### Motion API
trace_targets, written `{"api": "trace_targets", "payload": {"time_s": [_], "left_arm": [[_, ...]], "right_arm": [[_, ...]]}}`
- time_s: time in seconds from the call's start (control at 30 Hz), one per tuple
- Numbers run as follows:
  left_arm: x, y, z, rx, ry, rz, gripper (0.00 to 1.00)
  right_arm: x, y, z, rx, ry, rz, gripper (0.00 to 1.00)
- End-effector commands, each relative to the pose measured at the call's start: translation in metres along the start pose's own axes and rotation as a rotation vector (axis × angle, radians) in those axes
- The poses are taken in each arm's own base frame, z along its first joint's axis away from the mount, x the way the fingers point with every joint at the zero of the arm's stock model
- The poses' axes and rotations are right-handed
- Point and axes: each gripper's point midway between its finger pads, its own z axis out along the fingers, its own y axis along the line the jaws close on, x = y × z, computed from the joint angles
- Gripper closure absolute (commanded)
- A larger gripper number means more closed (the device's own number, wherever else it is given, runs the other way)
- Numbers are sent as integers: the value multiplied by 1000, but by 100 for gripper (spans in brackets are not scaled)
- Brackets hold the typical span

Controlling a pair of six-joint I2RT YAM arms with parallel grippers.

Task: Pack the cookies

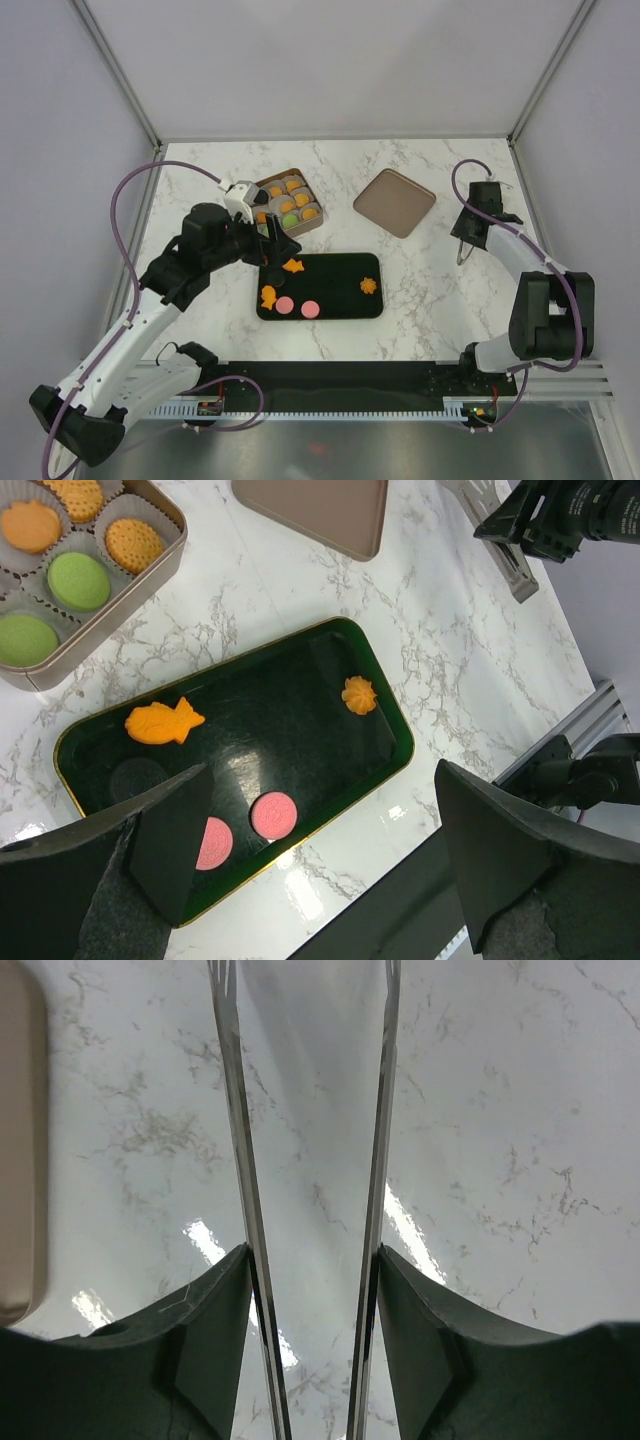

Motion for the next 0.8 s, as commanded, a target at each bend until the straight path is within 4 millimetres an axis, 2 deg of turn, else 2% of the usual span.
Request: {"api": "trace_targets", "payload": {"time_s": [0.0,0.1,0.27,0.4,0.53,0.6,0.63,0.7,0.73,0.77], "left_arm": [[-2,-8,0,51,-21,-1,0],[1,-6,2,47,-15,4,0],[4,-3,4,40,-8,6,0],[7,0,5,32,-5,7,0],[7,2,4,23,-11,9,0],[5,2,4,18,-16,11,0],[6,3,4,14,-15,12,0],[3,4,4,6,-22,13,0],[3,4,5,4,-22,13,0],[1,5,4,-1,-28,11,0]], "right_arm": [[-7,1,17,-6,-48,58,41],[11,-4,24,11,-9,47,36],[22,-13,23,20,7,49,28],[19,-13,13,-5,-8,48,18],[8,-18,-2,11,-33,33,15],[4,-9,-9,-34,-36,58,15],[-3,1,-15,-84,-55,75,16],[-11,24,-21,-160,-65,103,17],[-15,47,-22,-192,-63,73,18],[-17,58,-20,-205,-52,64,23]]}}
